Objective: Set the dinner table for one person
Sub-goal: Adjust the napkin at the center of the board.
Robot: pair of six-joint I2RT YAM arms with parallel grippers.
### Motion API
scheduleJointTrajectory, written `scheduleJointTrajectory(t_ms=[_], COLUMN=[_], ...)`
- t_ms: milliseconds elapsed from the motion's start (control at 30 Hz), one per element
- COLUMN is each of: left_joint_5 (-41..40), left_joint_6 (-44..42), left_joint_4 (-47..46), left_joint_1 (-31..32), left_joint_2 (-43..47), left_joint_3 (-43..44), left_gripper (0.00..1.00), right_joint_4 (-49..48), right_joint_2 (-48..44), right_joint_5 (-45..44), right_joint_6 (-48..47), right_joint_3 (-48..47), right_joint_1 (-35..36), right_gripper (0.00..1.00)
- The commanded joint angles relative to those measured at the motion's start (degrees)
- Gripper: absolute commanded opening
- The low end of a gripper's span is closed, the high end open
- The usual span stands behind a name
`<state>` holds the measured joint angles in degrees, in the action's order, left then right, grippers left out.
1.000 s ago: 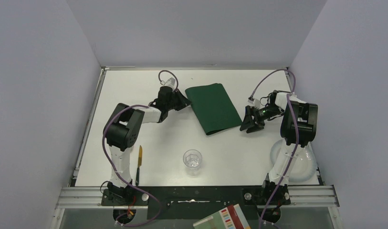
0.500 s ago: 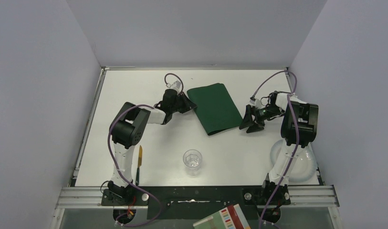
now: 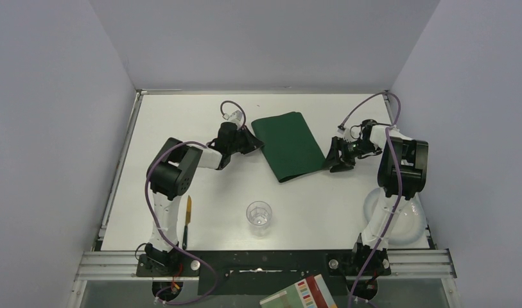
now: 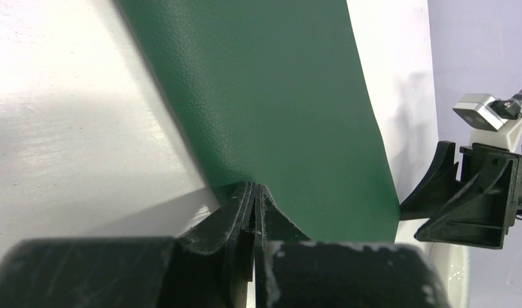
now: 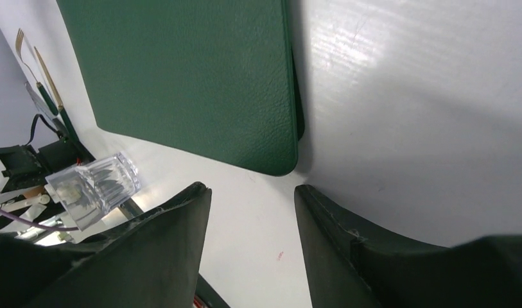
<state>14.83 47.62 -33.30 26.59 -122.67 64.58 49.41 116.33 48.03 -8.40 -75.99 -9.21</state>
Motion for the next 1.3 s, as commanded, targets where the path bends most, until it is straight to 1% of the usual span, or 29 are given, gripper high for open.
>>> scheduleJointTrajectory(t_ms=[0, 200, 467, 700, 1000, 1267], left_joint_5=[-0.19, -0.15, -0.06, -0.23, -0.59, -0.75], left_joint_6=[-1.34, -1.21, -0.85, -0.86, -1.2, -1.37], left_joint_4=[1.69, 1.64, 1.57, 1.57, 1.4, 1.39], left_joint_1=[-0.13, -0.22, -0.22, -0.22, -0.31, -0.4], left_joint_2=[1.52, 1.51, 1.42, 1.46, 2.09, 1.91], left_joint_3=[-1.12, -1.21, -1.21, -1.38, -1.82, -1.77], left_gripper=[0.0, 0.0, 0.0, 0.0, 0.0, 0.0], right_joint_4=[-17.41, -18.61, -18.61, -16.1, -12.29, -6.39], right_joint_2=[4.13, 4.35, 5.54, 6.14, 4.37, 6.19], right_joint_5=[-18.97, -19.99, -18.89, -16.96, -15.7, -10.67], right_joint_6=[-3.41, -2.96, -2.32, -2.96, -4.14, -4.94], right_joint_3=[1.8, 1.56, 0.98, 0.42, 2.34, 1.87], right_joint_1=[0.22, 0.33, 0.68, 1.04, 1.03, 1.02], right_gripper=[0.53, 0.48, 0.47, 0.48, 0.51, 0.53])
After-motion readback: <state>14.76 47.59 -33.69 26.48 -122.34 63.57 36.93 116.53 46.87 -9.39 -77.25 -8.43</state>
